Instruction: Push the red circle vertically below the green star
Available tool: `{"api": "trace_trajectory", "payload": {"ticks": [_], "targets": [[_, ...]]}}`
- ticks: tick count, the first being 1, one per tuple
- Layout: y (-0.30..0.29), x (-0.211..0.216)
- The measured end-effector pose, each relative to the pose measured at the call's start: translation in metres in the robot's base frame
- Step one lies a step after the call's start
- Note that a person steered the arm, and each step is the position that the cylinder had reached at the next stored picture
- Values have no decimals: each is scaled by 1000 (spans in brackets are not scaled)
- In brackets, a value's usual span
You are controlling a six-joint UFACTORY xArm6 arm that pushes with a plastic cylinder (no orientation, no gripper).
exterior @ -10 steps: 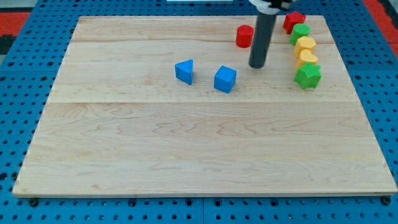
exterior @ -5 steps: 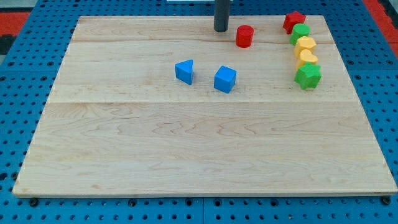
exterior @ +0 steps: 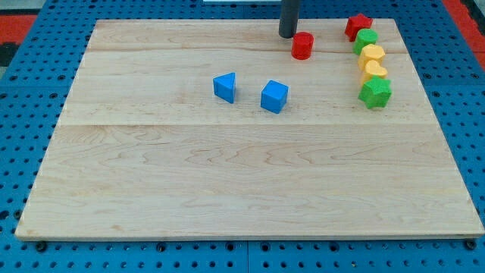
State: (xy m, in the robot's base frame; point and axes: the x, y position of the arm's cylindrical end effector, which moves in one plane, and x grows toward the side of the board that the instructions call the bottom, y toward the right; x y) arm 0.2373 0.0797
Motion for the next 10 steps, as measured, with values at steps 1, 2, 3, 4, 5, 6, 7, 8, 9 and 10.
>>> {"api": "trace_trajectory", "payload": {"ticks": [1,2,3,4,5,6,7,8,9,10], "targets": [[0,39],[-1,58],[-8,33],[12,19],[32,24],[32,51],[32,85],[32,116],[17,137],[16,164]]}}
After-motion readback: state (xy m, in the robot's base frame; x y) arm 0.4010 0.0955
